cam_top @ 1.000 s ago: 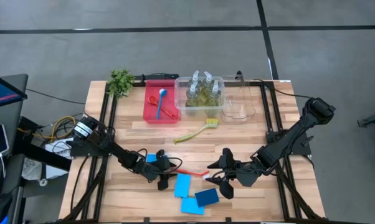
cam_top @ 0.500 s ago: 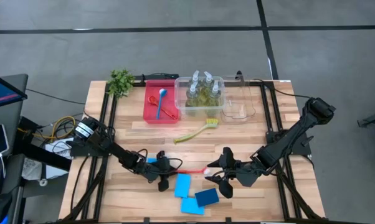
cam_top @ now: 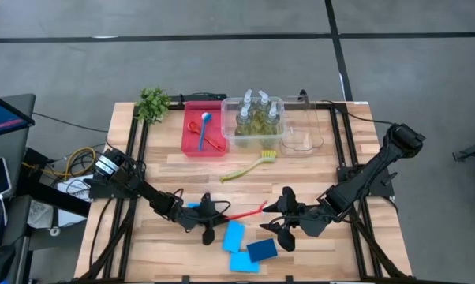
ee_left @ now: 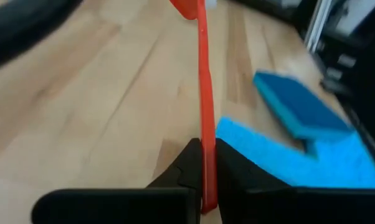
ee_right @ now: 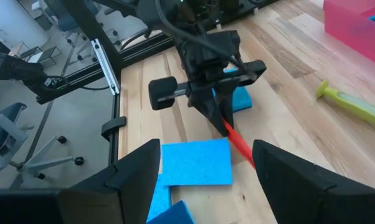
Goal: Pick & Place Kitchen Sink Supplies
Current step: Put the red toilet brush into the red bin, then put the green toilet brush into the red bin
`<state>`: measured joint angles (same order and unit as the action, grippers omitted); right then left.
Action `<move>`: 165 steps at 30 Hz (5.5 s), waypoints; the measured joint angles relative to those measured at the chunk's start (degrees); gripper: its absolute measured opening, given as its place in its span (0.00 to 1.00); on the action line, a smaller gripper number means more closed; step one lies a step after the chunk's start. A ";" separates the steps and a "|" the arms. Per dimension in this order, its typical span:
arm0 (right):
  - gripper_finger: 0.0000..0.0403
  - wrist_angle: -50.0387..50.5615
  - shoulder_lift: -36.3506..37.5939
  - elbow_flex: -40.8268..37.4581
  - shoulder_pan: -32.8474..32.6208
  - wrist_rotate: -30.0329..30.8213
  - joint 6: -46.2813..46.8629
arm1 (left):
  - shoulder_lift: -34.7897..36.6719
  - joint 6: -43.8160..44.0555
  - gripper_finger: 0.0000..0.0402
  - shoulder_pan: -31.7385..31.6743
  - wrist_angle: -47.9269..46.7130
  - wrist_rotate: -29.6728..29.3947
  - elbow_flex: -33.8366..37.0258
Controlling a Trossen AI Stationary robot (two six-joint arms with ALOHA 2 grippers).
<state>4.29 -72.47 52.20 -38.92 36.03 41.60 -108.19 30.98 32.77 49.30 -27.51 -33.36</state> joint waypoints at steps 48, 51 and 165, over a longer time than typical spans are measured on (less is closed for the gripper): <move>0.62 -8.06 0.42 0.01 10.23 0.00 -7.56 | 41.17 -27.70 0.12 -9.76 14.58 -49.95 17.09; 0.62 -8.65 0.42 0.01 12.61 -0.13 -7.46 | 41.10 -26.27 0.13 -12.46 14.54 -45.86 19.09; 0.09 20.92 -34.56 17.10 34.47 -23.76 -36.74 | 40.16 -14.79 0.13 -37.35 7.37 5.19 29.40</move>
<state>25.22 -107.03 69.30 -4.45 12.27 4.87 -68.03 16.20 -4.58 56.67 -22.32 -3.97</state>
